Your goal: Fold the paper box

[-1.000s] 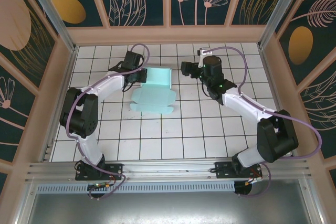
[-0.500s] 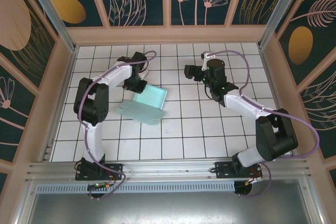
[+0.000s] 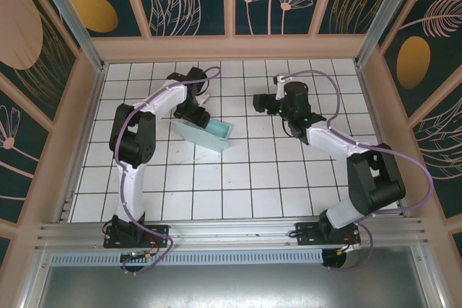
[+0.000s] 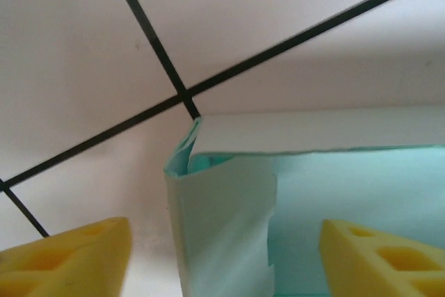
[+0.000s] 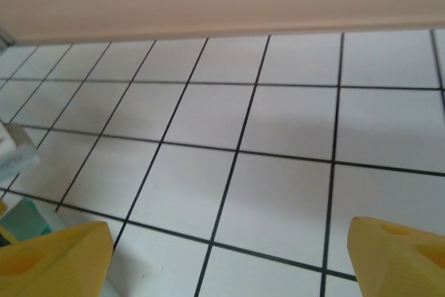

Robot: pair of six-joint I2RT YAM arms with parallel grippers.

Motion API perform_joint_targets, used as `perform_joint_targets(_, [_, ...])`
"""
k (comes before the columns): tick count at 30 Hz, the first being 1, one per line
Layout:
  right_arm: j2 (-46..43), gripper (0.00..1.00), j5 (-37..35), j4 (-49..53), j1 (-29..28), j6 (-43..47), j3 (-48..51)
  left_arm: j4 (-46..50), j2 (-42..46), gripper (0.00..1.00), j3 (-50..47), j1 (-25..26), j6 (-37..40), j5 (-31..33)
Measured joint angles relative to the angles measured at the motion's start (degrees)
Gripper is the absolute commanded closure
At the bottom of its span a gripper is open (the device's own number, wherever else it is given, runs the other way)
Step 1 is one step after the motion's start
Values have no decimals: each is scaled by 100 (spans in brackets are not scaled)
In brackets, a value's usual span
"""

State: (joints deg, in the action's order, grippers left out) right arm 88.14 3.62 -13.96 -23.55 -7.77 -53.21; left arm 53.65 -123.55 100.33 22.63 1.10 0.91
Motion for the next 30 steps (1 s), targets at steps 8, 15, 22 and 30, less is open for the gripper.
perform_joint_targets(8, [1036, 12, 354, 240, -356, 188, -837, -1731, 1495, 2, -1110, -33, -667, 271])
perform_joint_targets(15, [2133, 11, 538, 555, -1016, 385, -1958, -3661, 3357, 1, -3309, -887, -1602, 542])
perform_joint_targets(22, [3342, 11, 568, 1202, -1646, 708, -3233, -4172, 3904, 1, -4369, -1561, -2131, 662])
perform_joint_targets(30, [3967, 13, 63, 2004, -1606, 688, -3856, -4793, 4249, 2, -4787, -1552, -2319, 369])
